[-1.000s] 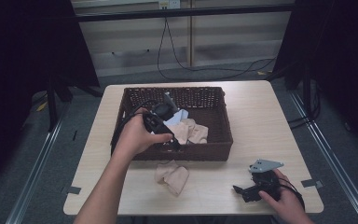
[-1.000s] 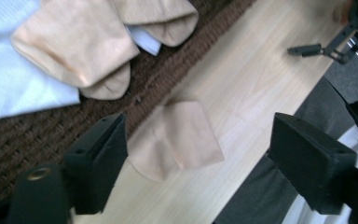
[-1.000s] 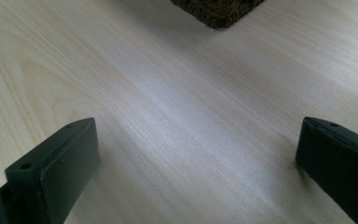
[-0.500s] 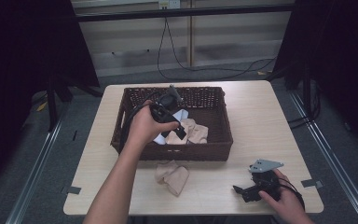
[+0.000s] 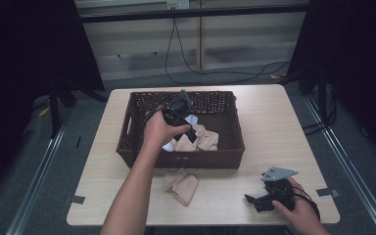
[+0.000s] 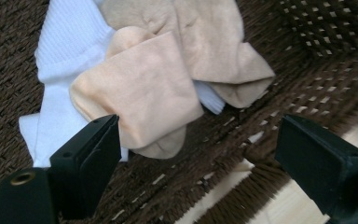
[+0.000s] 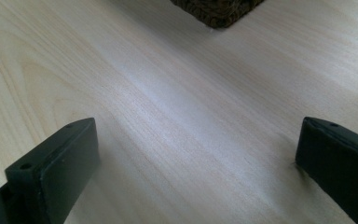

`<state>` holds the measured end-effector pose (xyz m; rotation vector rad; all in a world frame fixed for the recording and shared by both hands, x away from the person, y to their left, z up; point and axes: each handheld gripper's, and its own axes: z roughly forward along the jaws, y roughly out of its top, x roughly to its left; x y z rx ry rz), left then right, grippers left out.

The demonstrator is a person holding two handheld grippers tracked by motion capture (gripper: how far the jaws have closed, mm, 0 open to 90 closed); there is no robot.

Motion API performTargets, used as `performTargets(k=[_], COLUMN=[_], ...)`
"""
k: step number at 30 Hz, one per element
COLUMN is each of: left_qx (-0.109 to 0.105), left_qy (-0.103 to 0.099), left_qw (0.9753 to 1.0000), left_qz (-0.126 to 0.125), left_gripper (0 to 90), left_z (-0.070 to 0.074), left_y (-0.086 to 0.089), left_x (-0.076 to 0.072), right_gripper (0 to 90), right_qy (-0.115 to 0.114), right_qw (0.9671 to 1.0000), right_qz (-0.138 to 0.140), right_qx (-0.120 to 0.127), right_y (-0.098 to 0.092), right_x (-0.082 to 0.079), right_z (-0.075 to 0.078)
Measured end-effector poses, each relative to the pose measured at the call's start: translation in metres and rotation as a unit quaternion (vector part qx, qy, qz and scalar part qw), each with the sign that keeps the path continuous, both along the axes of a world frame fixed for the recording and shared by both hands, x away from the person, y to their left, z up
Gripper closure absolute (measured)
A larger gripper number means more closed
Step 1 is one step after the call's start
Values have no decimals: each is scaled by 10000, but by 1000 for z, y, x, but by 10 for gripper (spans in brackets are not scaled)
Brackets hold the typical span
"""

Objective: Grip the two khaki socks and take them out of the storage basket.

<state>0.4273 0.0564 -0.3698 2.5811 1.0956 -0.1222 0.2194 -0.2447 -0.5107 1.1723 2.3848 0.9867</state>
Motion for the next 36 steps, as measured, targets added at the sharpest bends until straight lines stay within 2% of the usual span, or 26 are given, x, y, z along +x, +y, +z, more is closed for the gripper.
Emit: performTargets(k=[3,4,9,12,17,24,29,32,34,36], left_qx=[-98,-105,-78,44,52,212,146,91,159,121], left_qy=[-52,-64,-68,-27,20,79,131,164,175,157], left_qw=[9999,9998,9997,9997,9998,9994,9993,9987,9984,9985], left_qz=[70,151,223,236,216,258,307,476,505,515], left_gripper=[137,136,148,154,184,193,213,218,218,241], left_z=[-5,-8,-18,-24,-32,-45,-57,-65,-66,-66], left_y=[0,-1,-1,-3,-9,-15,-17,-15,-14,-13], left_x=[4,5,11,14,18,24,28,30,32,33], right_gripper=[0,0,0,0,0,0,0,0,0,0], right_qy=[14,0,-12,-12,12,-2,0,-2,-4,-2], right_qw=[10000,10000,10000,10000,10000,10000,10000,10000,10000,10000], right_qz=[-5,0,7,7,1,10,8,9,11,13], right_qx=[7,0,-5,-5,6,1,0,0,0,1], right_y=[0,0,0,0,0,0,0,0,0,0], right_x=[0,0,0,0,0,0,0,0,0,0], right_z=[0,0,0,0,0,0,0,0,0,0])
